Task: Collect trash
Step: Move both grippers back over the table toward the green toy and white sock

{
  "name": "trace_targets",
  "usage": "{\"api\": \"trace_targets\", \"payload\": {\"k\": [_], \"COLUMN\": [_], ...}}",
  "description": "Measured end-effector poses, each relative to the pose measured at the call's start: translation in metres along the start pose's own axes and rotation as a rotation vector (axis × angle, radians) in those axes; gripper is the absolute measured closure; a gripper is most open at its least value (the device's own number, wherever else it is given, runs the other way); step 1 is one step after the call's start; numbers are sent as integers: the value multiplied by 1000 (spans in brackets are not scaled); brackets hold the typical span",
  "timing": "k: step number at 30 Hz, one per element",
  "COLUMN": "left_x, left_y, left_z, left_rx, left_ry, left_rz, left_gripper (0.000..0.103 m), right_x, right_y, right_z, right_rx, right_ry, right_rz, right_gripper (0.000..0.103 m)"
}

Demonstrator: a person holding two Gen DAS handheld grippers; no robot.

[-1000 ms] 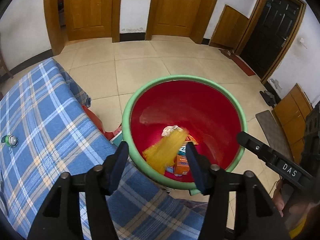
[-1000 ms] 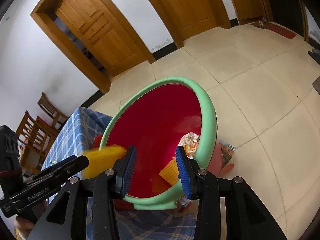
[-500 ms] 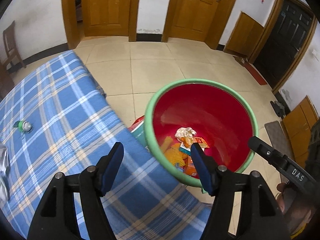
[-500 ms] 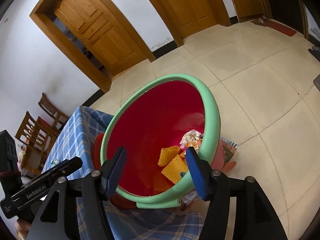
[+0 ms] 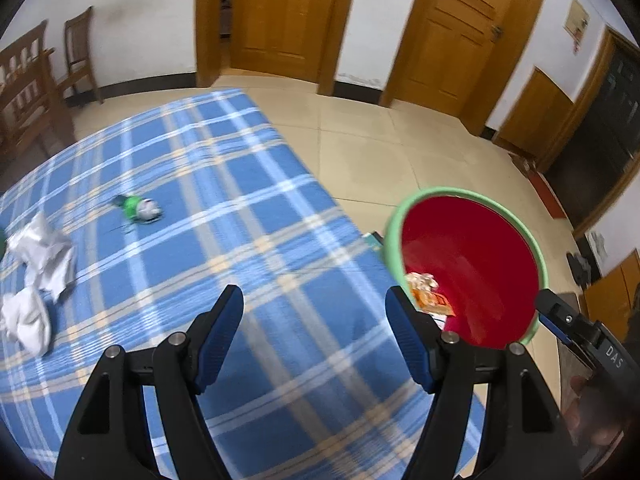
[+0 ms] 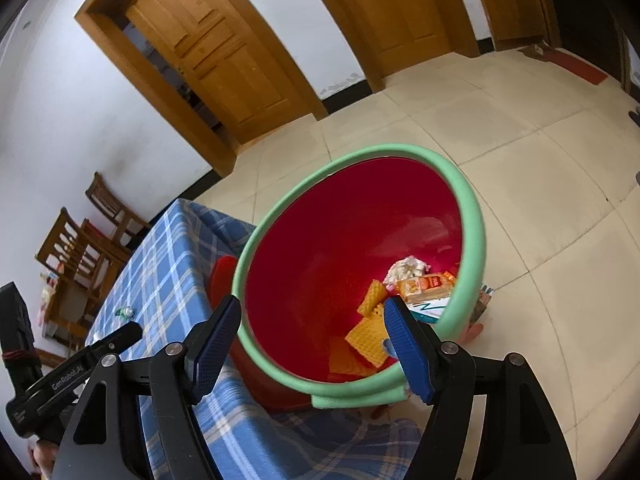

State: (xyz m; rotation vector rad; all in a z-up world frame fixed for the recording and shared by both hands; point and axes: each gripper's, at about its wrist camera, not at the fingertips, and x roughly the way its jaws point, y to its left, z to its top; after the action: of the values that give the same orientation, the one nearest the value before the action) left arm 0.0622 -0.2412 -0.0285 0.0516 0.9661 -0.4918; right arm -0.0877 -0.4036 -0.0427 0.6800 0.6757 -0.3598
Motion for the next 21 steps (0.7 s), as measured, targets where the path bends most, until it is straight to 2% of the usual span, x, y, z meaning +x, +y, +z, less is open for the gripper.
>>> {"api": "trace_targets", "payload": {"k": [11,21], "left_x": [-26,-46], "left_y": [65,128], "left_z": [-9,-20], "left_rx": [-130,-255], "left_ry": [-49,-89], "left_rz": [93,192], "left_gripper": [30,30], "right_x": [11,24], "right_y": [37,88], "right_z": [-6,-11], "right_rx": [-63,-165], "right_ry": [40,73], "right_rz": [35,77], "right_gripper": [27,27]}}
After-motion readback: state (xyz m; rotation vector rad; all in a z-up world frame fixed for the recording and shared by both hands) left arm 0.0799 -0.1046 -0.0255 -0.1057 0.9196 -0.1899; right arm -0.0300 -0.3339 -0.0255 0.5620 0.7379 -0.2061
